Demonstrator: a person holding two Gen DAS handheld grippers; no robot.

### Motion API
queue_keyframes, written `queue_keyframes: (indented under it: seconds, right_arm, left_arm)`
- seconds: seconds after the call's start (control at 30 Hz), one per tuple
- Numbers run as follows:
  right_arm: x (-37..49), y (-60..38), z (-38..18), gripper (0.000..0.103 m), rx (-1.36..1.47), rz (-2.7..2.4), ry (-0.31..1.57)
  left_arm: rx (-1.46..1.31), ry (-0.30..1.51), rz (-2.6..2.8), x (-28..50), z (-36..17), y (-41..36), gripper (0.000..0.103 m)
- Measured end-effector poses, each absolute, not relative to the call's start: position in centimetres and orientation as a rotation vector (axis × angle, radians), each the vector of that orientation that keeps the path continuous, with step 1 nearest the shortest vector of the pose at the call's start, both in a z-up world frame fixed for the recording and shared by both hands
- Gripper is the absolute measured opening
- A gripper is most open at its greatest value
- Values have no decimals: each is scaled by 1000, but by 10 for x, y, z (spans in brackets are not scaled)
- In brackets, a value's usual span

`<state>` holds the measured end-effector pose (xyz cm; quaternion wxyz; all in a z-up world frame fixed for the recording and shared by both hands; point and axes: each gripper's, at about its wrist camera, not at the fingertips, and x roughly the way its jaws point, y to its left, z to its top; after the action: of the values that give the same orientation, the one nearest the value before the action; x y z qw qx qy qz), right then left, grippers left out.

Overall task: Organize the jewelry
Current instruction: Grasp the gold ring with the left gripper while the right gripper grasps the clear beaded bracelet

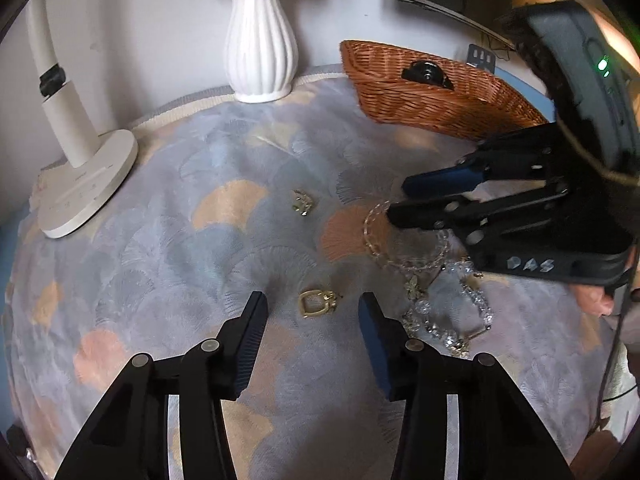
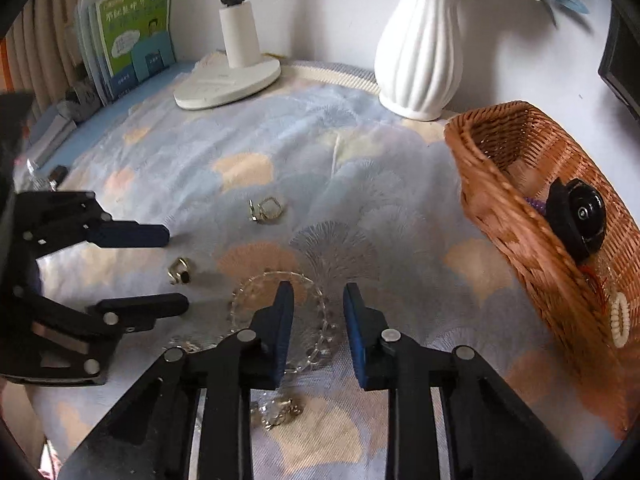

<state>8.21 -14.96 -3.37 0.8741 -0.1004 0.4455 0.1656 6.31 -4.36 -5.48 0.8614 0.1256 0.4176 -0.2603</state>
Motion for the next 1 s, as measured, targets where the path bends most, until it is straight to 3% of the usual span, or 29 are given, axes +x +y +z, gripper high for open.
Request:
queue_keyframes:
  seconds: [0.07, 0.17, 0.5, 1.0]
  right_arm:
    - [80, -146, -34, 20, -232, 351, 910]
    - [76, -141, -35, 11, -252, 356, 896]
    - [74, -152, -30, 9, -184, 362, 899]
    - [51, -190, 30, 9, -80, 320, 797]
  left_arm:
    - [277, 866, -549, 61, -54, -46, 33]
    - [295, 855, -546, 59, -55, -50, 20]
    - [285, 834, -544, 56, -52, -49, 20]
    - [265, 749, -558, 41, -17, -49, 20]
